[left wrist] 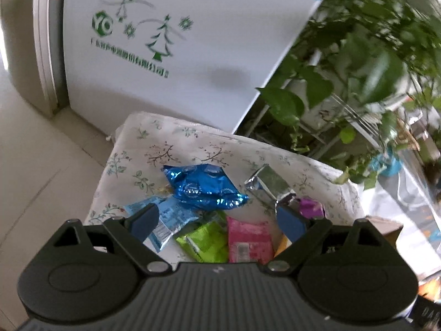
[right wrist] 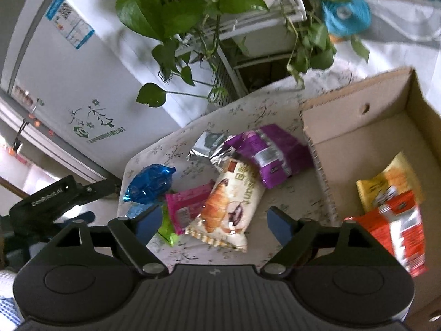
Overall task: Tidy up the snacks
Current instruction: 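Move the left tool to the blue foil packet while the right tool approaches the croissant packet, then close the left tool on the blue foil packet while the right tool grasps the croissant packet, then carry both packets into the cardboard box and open both tools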
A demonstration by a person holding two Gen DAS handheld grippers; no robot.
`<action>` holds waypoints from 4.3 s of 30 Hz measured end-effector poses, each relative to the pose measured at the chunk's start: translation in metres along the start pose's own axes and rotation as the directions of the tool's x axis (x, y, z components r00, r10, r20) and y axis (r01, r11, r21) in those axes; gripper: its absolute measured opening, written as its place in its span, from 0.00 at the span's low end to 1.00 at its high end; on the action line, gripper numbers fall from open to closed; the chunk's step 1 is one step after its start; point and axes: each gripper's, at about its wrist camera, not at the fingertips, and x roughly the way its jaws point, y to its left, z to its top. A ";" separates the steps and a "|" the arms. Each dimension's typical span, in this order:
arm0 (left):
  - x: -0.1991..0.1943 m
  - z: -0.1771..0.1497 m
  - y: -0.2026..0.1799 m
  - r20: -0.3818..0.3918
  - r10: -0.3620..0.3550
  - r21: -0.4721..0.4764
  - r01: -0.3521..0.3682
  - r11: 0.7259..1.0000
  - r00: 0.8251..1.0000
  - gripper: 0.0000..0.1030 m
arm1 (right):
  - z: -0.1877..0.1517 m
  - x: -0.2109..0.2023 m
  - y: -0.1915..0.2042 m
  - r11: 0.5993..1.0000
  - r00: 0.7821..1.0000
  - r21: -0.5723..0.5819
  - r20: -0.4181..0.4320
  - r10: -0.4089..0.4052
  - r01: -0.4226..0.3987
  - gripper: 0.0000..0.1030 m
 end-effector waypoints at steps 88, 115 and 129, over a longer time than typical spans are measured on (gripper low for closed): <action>0.035 -0.026 -0.052 0.052 0.114 0.284 -0.125 0.951 0.992 0.82 | 0.006 0.042 0.015 0.999 0.999 0.012 -0.028 -0.036 0.037 0.63; 0.016 -0.055 -0.119 0.090 0.038 0.399 -0.071 0.914 0.995 0.82 | 0.021 -0.020 -0.029 0.997 0.992 0.053 0.107 -0.059 0.054 0.63; 0.010 -0.087 -0.175 0.044 -0.079 0.488 0.047 0.872 0.996 0.82 | 0.028 -0.057 -0.077 0.987 0.979 0.132 0.170 -0.112 0.090 0.63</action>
